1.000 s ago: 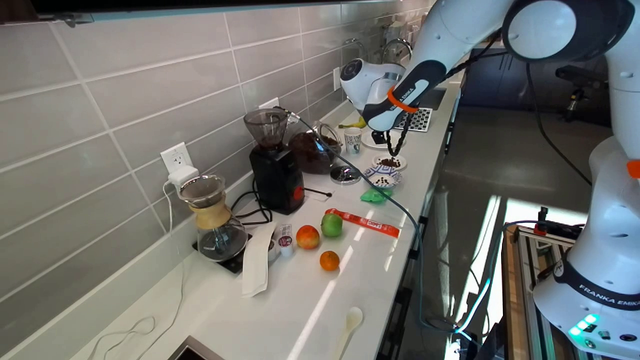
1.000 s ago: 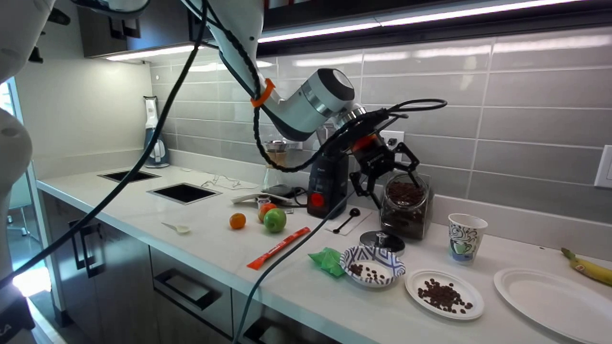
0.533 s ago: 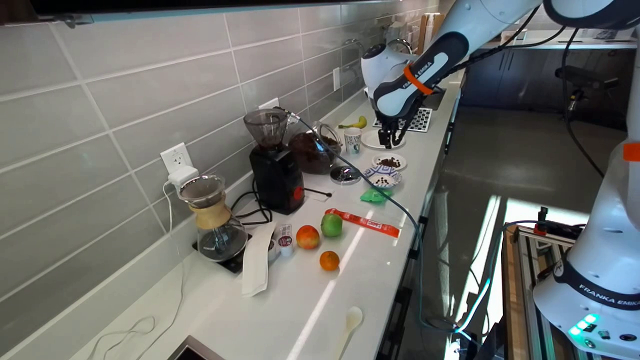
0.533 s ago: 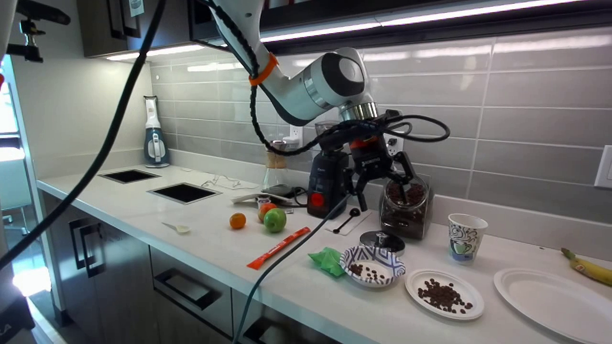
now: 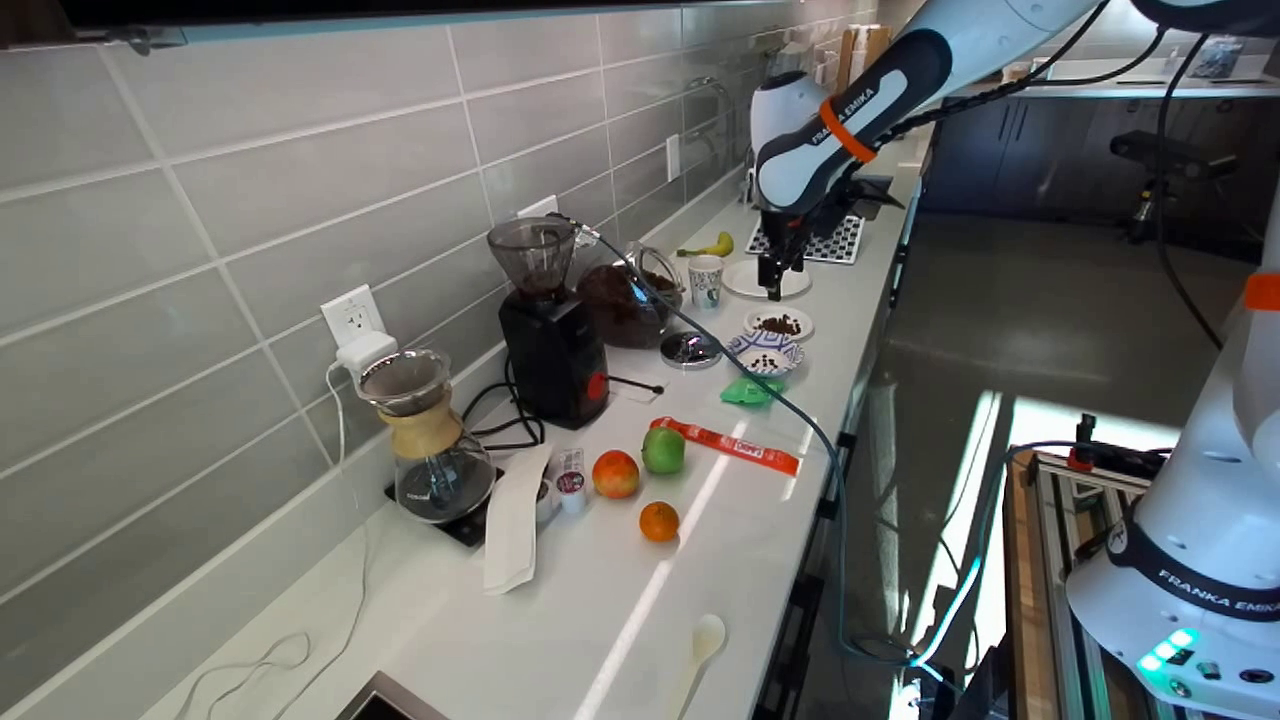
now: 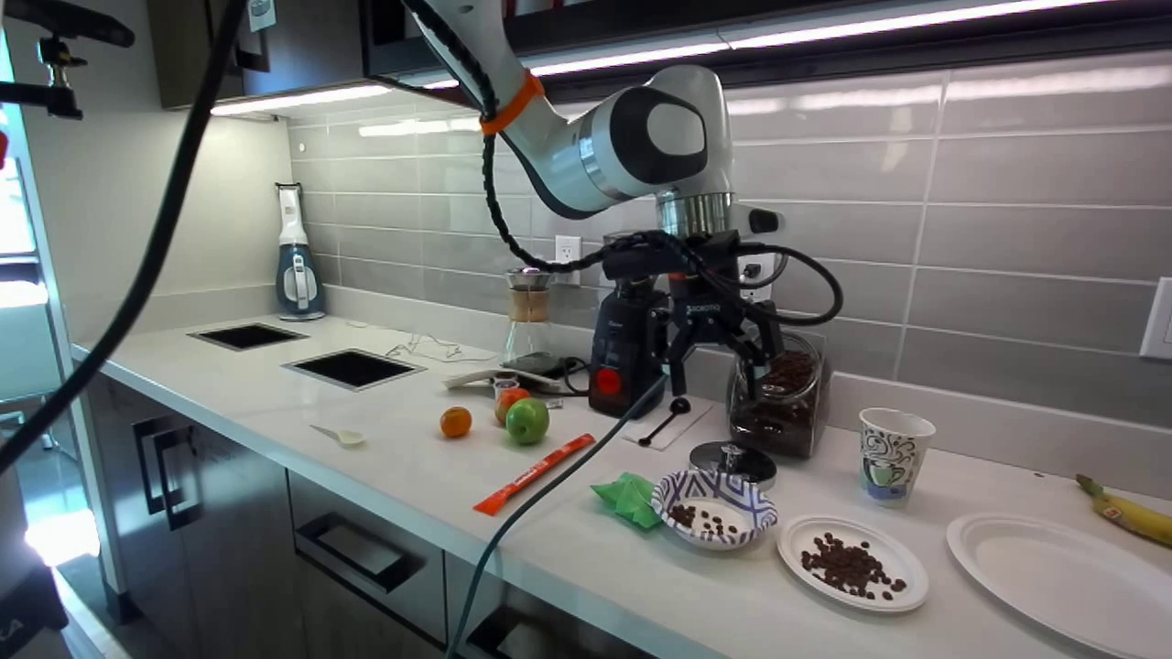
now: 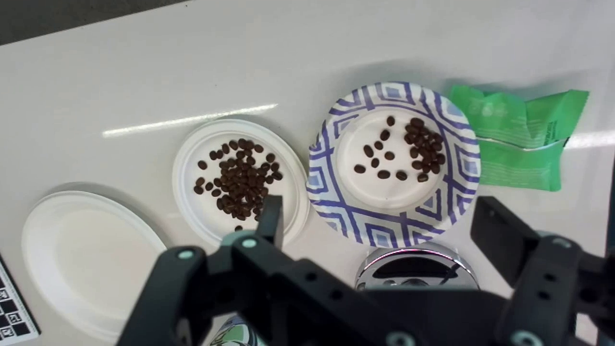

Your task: Use the silver ladle to put some of the coffee beans onto the small white plate

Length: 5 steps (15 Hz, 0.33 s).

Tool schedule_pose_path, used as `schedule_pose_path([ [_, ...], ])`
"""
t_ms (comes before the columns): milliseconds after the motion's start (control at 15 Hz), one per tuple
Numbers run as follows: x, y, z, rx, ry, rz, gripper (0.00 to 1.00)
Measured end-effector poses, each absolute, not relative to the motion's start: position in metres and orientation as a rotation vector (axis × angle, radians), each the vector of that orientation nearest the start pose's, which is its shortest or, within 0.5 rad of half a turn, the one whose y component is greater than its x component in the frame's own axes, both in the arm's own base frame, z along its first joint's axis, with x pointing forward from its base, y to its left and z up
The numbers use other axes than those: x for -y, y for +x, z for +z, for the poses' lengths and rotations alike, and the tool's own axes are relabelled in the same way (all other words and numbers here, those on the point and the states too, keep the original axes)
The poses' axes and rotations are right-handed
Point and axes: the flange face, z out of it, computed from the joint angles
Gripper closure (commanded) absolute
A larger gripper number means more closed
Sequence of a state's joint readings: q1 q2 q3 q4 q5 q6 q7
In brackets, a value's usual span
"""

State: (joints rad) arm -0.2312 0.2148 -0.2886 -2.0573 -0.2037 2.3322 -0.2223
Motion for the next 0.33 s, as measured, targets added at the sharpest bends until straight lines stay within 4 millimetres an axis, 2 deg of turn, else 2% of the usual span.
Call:
schedule_pose_path([
  [333,0.2922,0.5113,0.3438,-0.275,-3.339,0.017,0.00],
])
